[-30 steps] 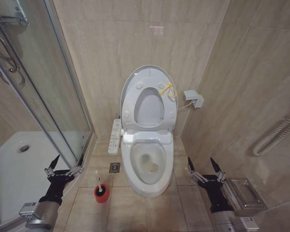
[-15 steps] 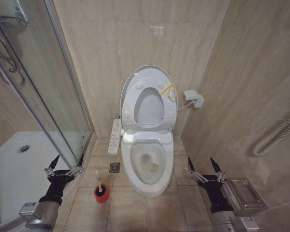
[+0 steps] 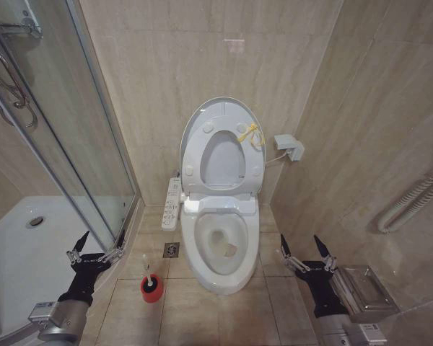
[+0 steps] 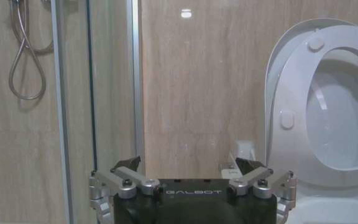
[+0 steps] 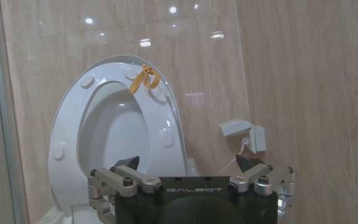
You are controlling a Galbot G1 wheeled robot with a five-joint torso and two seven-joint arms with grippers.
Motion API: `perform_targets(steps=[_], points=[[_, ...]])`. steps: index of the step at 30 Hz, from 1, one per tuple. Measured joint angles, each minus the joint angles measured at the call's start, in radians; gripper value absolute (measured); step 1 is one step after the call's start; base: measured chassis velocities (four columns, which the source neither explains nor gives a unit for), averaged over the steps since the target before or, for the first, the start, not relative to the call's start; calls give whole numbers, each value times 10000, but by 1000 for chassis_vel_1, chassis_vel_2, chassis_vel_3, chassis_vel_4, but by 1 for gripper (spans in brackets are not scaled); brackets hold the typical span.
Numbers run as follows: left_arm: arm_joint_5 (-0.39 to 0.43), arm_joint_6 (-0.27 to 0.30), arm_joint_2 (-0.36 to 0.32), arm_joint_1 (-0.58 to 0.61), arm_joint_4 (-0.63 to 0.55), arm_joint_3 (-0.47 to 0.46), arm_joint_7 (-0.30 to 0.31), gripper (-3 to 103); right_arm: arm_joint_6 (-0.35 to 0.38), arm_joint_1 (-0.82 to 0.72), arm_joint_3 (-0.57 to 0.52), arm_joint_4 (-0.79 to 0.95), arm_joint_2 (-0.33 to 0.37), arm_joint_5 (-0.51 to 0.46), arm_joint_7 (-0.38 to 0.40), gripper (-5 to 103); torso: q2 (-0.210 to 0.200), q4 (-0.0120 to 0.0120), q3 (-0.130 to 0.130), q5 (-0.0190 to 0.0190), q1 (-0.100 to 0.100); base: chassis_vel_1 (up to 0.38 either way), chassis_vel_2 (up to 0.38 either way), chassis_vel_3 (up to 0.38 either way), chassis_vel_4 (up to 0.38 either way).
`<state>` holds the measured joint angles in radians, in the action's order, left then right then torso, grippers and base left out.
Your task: Open the toilet lid, clean the toilet bowl with a toilet brush, close the toilet lid, and flush.
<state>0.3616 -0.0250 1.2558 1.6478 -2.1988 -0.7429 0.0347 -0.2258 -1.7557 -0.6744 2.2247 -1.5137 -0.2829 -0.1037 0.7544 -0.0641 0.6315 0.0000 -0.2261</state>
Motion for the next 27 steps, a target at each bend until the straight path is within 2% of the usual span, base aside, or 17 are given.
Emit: perform_targets(steps=[27], points=[[0, 0, 0, 0, 0, 0, 0, 100, 1, 0, 0, 0, 1, -2, 0, 100, 0, 0, 0, 0, 0, 0, 0, 0, 0]])
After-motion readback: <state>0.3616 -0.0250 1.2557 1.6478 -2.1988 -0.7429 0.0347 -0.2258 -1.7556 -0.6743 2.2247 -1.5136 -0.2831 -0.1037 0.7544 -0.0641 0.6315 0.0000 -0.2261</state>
